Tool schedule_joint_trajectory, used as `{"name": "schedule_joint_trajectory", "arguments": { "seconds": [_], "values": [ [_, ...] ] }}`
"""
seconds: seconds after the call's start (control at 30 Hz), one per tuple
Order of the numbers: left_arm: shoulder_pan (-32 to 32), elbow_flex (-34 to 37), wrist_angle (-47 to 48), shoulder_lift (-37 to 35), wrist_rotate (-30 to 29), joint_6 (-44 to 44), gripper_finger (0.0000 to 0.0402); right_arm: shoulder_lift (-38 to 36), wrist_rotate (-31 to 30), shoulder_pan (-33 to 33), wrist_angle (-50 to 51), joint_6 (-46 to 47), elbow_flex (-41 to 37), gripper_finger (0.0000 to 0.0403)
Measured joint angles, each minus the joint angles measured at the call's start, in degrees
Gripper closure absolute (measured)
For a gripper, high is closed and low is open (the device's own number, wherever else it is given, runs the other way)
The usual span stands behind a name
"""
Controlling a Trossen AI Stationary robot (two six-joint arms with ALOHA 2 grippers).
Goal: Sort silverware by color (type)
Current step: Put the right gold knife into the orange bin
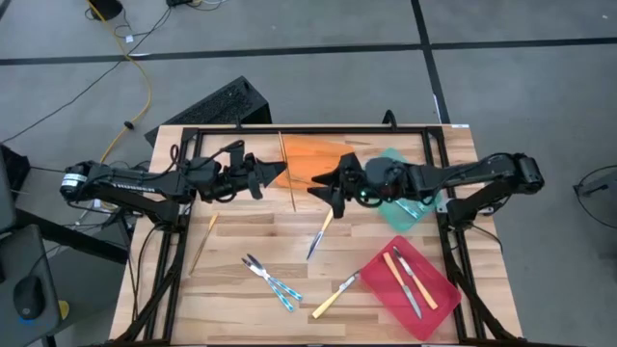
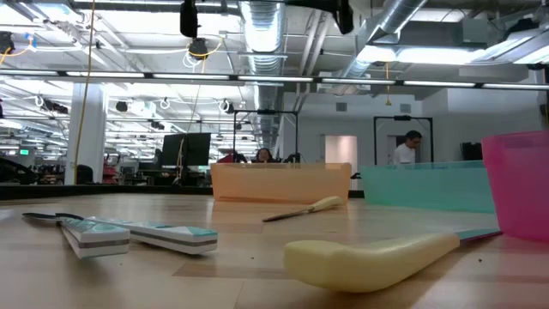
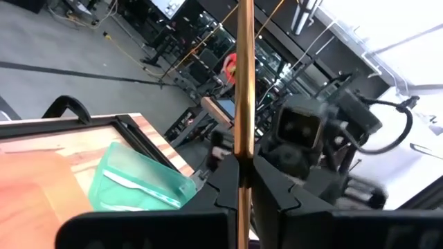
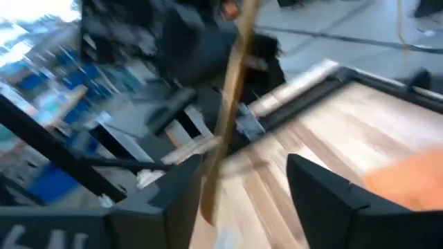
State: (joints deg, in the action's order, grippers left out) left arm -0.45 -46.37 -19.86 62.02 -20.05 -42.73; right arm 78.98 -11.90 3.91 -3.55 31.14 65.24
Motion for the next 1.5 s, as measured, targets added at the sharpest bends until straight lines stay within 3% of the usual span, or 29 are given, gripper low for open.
{"name": "schedule_joint_trajectory", "arguments": {
  "seconds": [0.17, 0.67, 1.2, 1.33, 1.5],
  "values": [
    [0.0, 0.0, -0.3, 0.0, 0.2, -0.2, 0.0401, 1.6, 1.5, -1.5, -3.9, 0.0, 0.1, 0.0146],
    [0.0, 0.0, -0.6, 1.2, 1.6, 0.1, 0.0401, 4.8, 5.2, -3.1, -8.8, 0.6, 0.1, 0.0145],
    [1.2, 0.0, -7.5, 8.4, 5.5, -2.5, 0.0401, 5.6, 6.2, -4.3, -7.1, -0.2, 0.1, 0.0146],
    [1.9, 0.0, -8.3, 8.4, 6.1, -1.7, 0.0401, 5.6, 6.1, -4.3, -3.5, -0.2, 0.1, 0.0176],
    [2.1, 0.0, -8.1, 8.4, 6.2, -2.5, 0.0401, 5.6, 6.5, -4.7, -3.3, -0.5, 0.1, 0.0282]
  ]
}}
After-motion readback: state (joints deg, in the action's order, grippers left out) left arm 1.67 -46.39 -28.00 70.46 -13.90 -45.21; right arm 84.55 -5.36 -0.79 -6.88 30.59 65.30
